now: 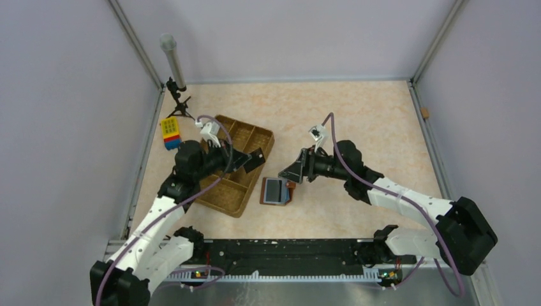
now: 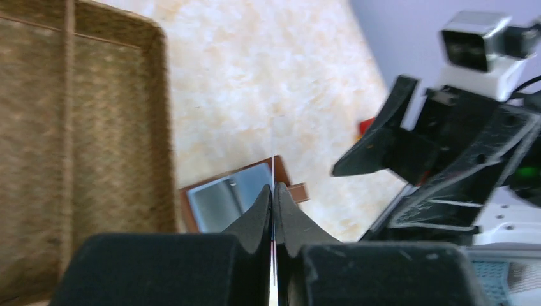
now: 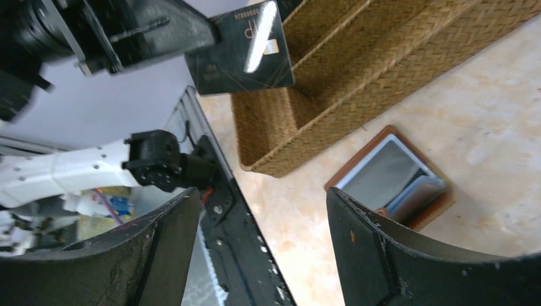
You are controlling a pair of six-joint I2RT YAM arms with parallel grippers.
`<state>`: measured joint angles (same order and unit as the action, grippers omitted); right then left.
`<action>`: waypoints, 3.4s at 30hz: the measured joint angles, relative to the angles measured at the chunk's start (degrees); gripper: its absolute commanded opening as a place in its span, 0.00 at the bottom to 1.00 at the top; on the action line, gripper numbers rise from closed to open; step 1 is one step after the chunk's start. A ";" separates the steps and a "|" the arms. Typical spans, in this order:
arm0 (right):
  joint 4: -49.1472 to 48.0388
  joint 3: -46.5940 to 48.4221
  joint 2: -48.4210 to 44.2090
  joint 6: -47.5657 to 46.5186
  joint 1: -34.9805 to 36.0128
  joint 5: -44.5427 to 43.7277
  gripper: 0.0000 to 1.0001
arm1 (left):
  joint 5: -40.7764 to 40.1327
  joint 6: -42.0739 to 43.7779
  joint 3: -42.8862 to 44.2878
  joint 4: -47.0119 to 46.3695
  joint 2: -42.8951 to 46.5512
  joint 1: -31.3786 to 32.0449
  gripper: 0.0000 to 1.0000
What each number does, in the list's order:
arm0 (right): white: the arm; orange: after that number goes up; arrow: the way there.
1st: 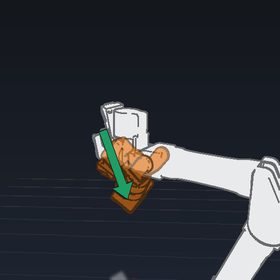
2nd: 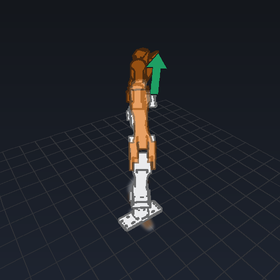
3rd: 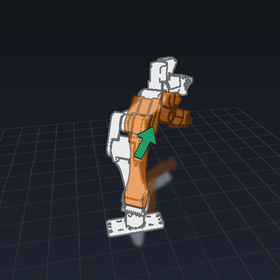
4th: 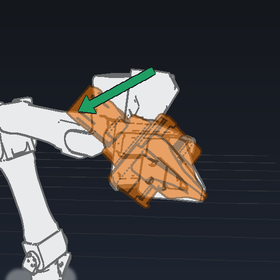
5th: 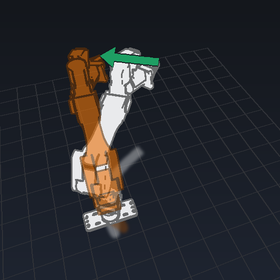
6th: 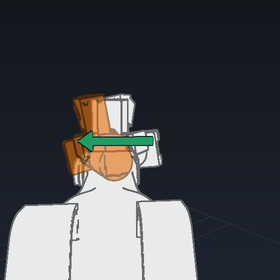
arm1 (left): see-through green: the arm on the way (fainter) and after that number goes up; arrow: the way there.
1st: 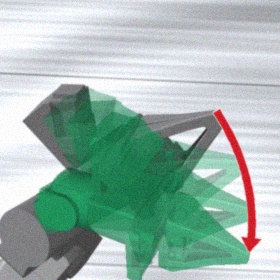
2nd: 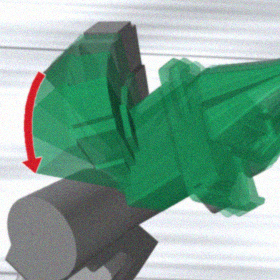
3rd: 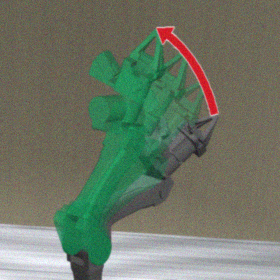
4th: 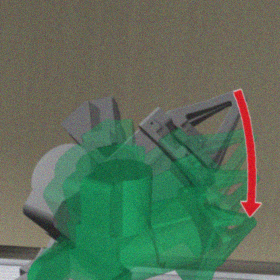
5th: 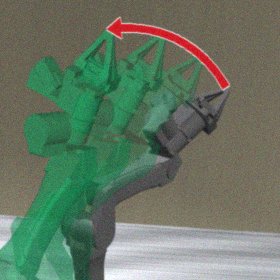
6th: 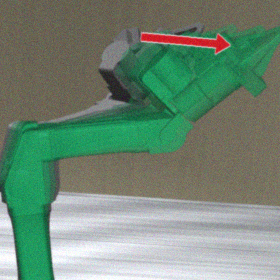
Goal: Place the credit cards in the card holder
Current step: Pick up the credit card from the storage box, then insert the credit card into the card holder.
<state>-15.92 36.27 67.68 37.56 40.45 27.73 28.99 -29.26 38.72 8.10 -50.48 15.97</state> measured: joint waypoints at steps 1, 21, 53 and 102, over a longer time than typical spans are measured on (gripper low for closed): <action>-2.14 -1.11 -0.13 1.62 0.22 -0.04 0.72 | -1.05 -2.93 -2.25 -3.50 1.53 1.46 0.00; -26.73 -6.62 -0.11 20.15 2.32 -6.08 0.40 | -20.68 -27.89 -16.09 -36.96 7.19 22.71 0.00; 3.69 3.23 2.71 -0.68 -3.50 23.50 0.00 | -0.85 -6.71 -6.40 -11.98 1.03 24.46 0.66; 33.75 17.53 14.08 10.19 18.49 -41.81 0.76 | 4.48 -3.74 -11.52 -0.13 5.09 0.35 0.00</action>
<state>17.82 53.80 81.76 47.75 58.94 -14.09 33.47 -32.99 27.20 7.97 -45.39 16.32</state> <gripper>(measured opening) 0.762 0.001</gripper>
